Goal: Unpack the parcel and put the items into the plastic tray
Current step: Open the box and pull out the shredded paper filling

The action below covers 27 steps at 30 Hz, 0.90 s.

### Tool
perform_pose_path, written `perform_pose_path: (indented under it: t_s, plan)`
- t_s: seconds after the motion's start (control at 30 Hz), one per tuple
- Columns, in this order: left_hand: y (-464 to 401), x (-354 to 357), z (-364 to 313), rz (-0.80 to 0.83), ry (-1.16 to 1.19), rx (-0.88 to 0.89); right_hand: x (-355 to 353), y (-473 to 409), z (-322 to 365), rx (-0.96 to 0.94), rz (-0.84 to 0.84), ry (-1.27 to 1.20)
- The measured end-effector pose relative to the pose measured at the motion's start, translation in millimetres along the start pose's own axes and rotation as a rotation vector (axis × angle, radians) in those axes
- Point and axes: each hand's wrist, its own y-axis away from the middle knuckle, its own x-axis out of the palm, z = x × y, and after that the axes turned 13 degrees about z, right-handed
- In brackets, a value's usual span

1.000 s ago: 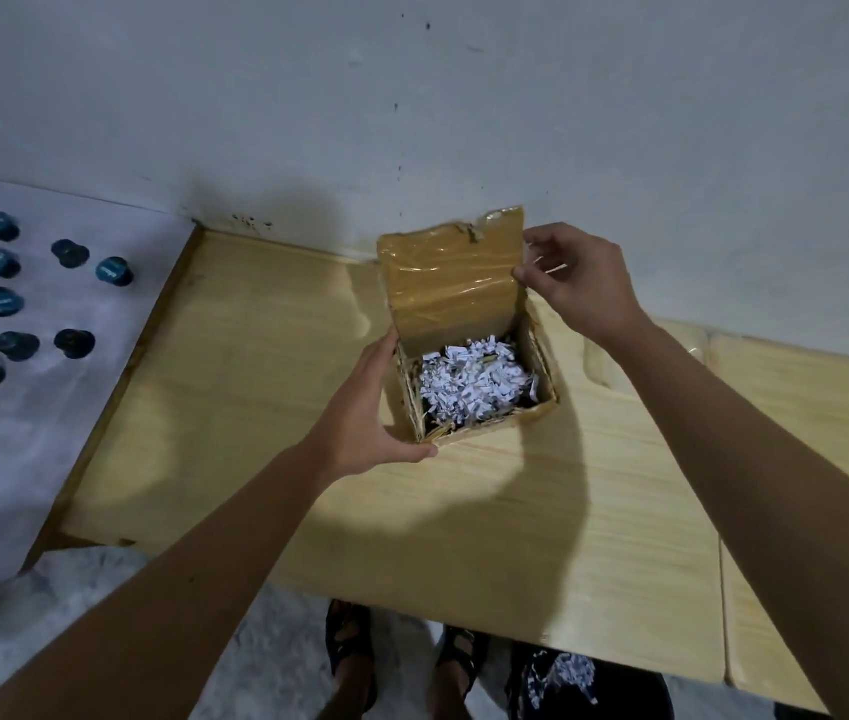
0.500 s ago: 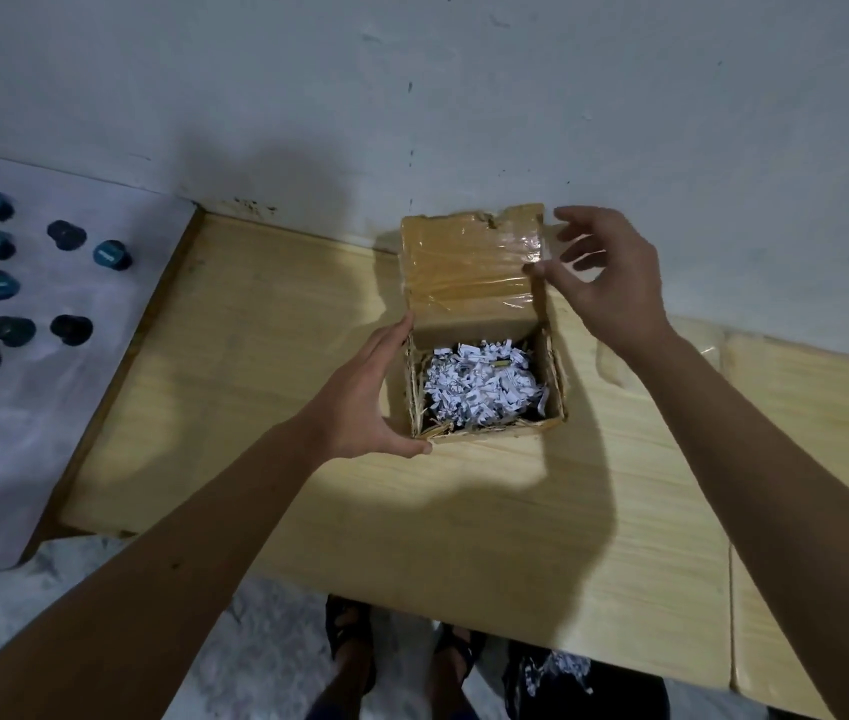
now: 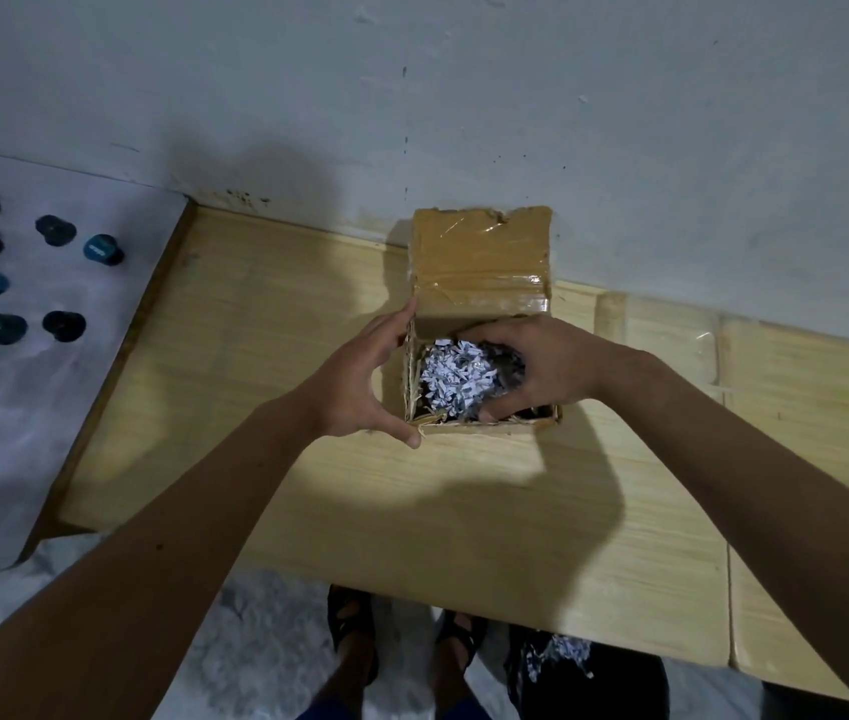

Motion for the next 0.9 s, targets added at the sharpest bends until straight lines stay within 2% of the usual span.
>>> perform_pose_path:
  t_s: [0.1, 0.23, 0.47, 0.6, 0.9]
  plan:
    - [2.2, -1.2, -0.3, 0.018, 0.036, 0.004, 4.8, -5.1, 0.3, -0.005, 0.023, 0.067]
    - [-0.1, -2.6, -4.9, 0.000, 0.110, -0.015, 8.4, -7.9, 4.5, 0.017, -0.038, 0.167]
    - [-0.3, 4.3, -5.8, -0.049, 0.174, -0.024, 21.5, -16.8, 21.0, 0.139, -0.072, 0.448]
    - [-0.6, 4.0, -8.9, -0.047, 0.199, -0.042, 19.9, -20.8, 26.1, 0.169, -0.051, 0.499]
    - [-1.7, 6.1, -11.9, -0.057, 0.221, -0.061, 22.7, -25.8, 37.1, 0.230, -0.043, 0.444]
